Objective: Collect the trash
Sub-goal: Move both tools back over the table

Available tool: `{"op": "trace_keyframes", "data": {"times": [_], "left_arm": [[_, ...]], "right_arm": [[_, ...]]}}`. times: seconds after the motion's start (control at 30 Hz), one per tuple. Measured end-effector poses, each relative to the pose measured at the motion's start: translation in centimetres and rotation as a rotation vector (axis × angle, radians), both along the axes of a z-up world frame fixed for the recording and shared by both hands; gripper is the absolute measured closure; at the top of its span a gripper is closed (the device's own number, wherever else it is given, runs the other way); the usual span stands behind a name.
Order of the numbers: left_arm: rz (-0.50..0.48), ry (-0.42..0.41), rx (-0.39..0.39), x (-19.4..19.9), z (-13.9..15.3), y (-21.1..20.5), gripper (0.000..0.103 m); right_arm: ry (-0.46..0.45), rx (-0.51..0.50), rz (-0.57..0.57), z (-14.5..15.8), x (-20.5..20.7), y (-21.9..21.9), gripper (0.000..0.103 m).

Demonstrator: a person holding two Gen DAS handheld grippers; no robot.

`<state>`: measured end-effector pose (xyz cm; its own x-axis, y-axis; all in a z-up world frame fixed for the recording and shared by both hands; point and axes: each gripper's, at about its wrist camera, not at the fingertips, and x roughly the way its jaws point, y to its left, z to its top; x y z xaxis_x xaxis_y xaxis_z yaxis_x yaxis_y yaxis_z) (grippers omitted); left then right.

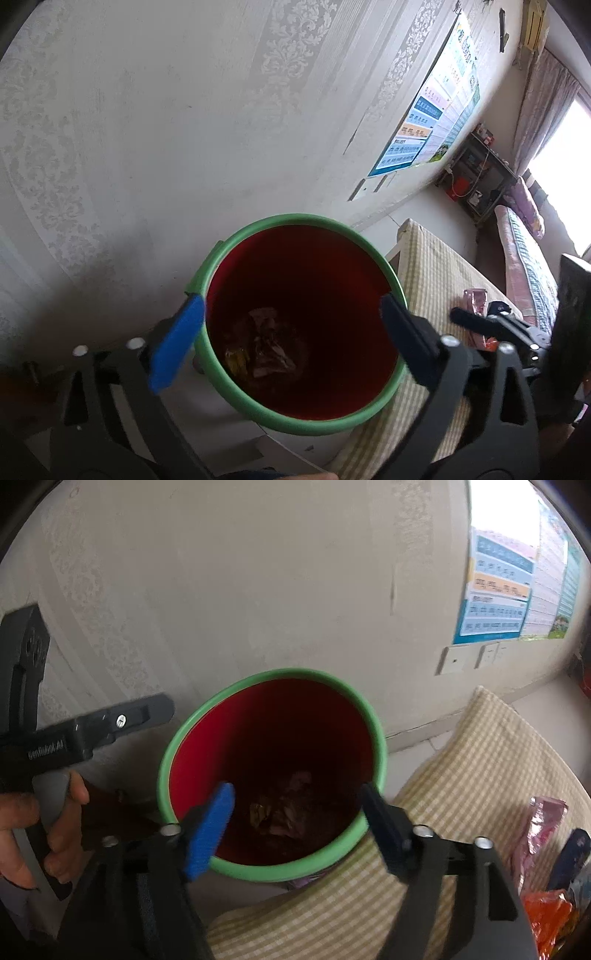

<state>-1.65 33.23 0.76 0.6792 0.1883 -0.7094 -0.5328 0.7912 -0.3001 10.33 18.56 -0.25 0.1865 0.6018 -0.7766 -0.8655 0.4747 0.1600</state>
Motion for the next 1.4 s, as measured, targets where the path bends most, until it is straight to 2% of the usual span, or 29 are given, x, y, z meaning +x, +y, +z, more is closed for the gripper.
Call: {"op": "trace_keyframes", "data": {"times": [0.2,0.3,0.47,0.77,0.9,1.1,1.17,1.3,1.4], "left_arm": [[-0.018,0.032,0.034,-0.1,0.6,-2.4,0.005],[-0.041,0.042,0.05,0.0,1.0,-4.4,0.005],[-0.079,0.046,0.058,0.3,1.7,-8.1,0.005],[-0.193,0.016,0.101,2.1,3.0,-16.1,0.005],[-0.237,0.009,0.083,2.8,2.8,-19.1,0.005],[-0.235,0.009,0.065,3.4,2.4,-22.6,0.005],[-0.27,0.035,0.025,4.0,1.9,-23.6,0.005],[-0.339,0.118,0.106,5.3,1.5,-26.7,0.005],[-0.378,0.144,0.115,6.1,1.1,-28.1,0.005]], "right_arm": [[-0.01,0.01,-0.067,1.5,-0.3,-2.9,0.013],[-0.013,0.021,-0.106,2.4,-0.8,-5.0,0.011],[-0.021,0.019,-0.176,3.5,-1.6,-9.3,0.011],[-0.048,0.024,-0.331,4.8,-1.8,-20.0,0.011],[-0.059,0.025,-0.403,4.9,-1.8,-24.8,0.01],[-0.048,0.023,-0.522,4.3,-1.6,-31.3,0.01],[-0.044,0.023,-0.556,4.0,-1.6,-33.1,0.01],[-0.047,0.023,-0.629,3.7,-1.8,-37.0,0.01],[-0.041,0.023,-0.684,3.4,-1.4,-39.4,0.01]]}}
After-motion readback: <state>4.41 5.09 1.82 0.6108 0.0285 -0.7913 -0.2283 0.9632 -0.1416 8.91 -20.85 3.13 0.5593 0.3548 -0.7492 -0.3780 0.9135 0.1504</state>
